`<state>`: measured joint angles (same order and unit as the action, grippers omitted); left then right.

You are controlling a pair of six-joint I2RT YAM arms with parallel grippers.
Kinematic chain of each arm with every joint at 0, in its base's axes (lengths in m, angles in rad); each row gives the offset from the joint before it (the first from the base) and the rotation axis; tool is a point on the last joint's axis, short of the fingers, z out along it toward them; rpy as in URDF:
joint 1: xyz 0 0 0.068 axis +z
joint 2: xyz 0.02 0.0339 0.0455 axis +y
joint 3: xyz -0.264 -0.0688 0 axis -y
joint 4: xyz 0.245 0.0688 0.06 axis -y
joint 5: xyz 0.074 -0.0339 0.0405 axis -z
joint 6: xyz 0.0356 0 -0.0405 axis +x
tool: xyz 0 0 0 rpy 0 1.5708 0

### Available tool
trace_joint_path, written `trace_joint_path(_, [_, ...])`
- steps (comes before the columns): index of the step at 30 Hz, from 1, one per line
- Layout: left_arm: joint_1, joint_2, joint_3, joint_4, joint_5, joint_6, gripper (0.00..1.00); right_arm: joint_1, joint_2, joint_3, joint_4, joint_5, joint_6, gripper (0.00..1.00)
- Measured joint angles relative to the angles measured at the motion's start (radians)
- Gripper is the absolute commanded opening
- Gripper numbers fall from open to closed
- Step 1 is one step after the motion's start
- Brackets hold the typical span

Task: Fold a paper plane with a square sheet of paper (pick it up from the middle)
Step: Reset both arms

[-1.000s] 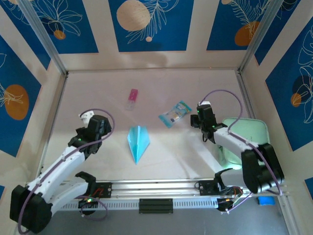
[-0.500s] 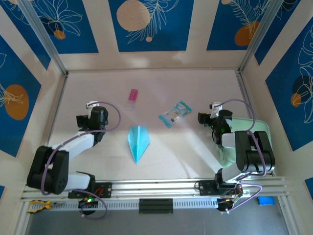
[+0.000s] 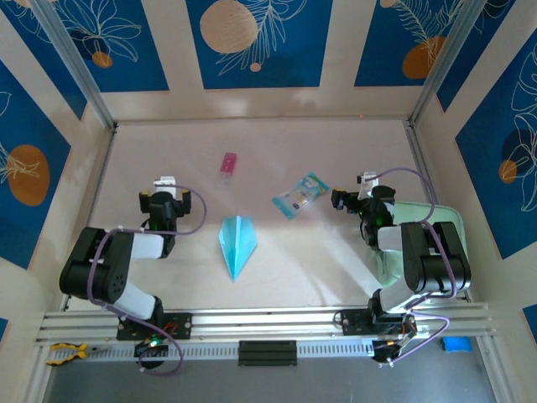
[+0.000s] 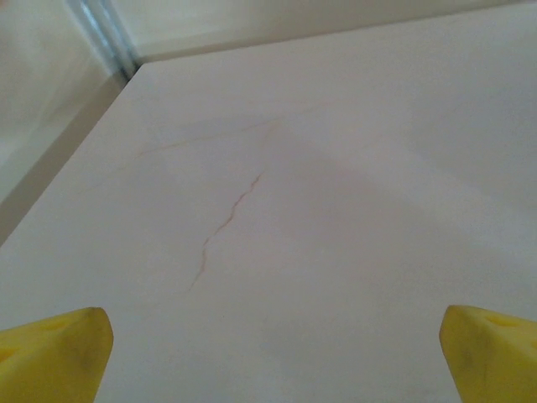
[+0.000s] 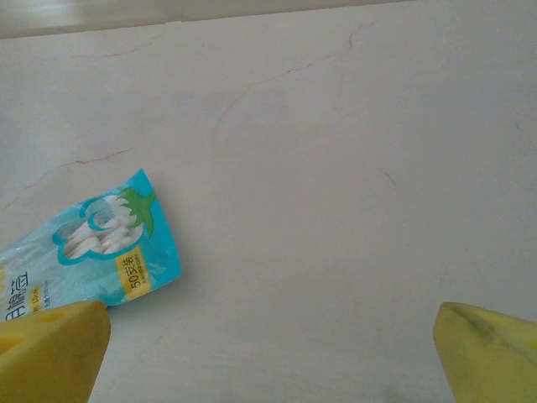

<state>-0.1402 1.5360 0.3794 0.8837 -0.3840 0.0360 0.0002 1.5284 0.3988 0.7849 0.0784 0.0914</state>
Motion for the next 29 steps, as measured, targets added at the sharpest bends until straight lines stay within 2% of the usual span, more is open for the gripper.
trace_joint_path(9, [0.016, 0.028, -0.019, 0.057, 0.088, -0.003, 1.00, 0.000, 0.000, 0.000, 0.001, 0.000, 0.000, 0.99])
trace_joint_path(29, [0.016, 0.028, -0.020, 0.074, 0.097, -0.003, 1.00, 0.000, 0.000, 0.000, 0.001, 0.000, 0.000, 0.99])
